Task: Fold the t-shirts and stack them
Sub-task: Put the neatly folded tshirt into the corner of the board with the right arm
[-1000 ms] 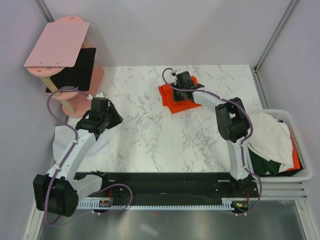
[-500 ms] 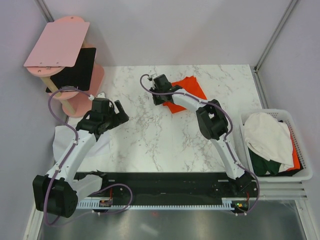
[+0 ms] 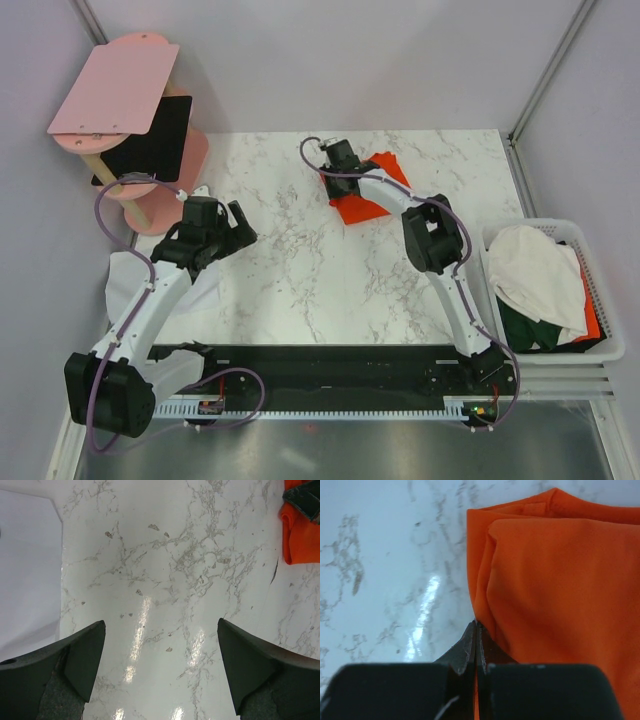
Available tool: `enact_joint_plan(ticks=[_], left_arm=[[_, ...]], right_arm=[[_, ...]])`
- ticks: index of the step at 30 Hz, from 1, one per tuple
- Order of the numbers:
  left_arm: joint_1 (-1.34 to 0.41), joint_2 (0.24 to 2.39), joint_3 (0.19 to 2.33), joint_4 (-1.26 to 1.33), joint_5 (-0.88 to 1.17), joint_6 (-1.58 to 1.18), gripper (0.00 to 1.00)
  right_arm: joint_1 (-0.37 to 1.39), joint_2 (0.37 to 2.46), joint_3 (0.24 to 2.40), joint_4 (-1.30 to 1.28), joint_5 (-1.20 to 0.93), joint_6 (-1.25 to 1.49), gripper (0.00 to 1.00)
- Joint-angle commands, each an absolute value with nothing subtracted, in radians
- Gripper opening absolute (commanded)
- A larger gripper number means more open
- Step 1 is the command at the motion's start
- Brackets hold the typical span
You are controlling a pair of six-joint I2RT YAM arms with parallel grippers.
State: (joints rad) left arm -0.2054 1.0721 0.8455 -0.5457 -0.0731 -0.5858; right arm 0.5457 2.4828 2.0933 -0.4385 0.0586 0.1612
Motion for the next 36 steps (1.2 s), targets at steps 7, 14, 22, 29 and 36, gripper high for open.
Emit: enact_joint_plan(ticks=[7, 14, 22, 29, 36], left_arm=[[-0.213, 1.063, 0.841, -0.548, -0.080, -0.561, 1.00], [-0.218, 1.066, 0.839, -0.546, -0.081, -0.563, 1.00], [-0.222, 1.072, 0.831, -0.543, -0.081, -0.569, 1.00], [-0.232, 1.075, 0.816, -0.534, -0.080, -0.574, 1.00], [-0.241, 1.086, 0.816, -0.532, -0.081, -0.572, 1.00]], right_arm=[[0.324, 2.490, 2.025, -0.506, 0.159, 0.195, 0.00], [0.192, 2.500, 2.066, -0.564, 0.196, 0.229, 0.00], [0.069, 2.462, 2.063, -0.591, 0.233, 0.265, 0.00], [0.005, 2.454, 2.083, -0.606, 0.253, 0.278, 0.00], [-0.064, 2.434, 2.088, -0.603, 0.223, 0.287, 0.00]])
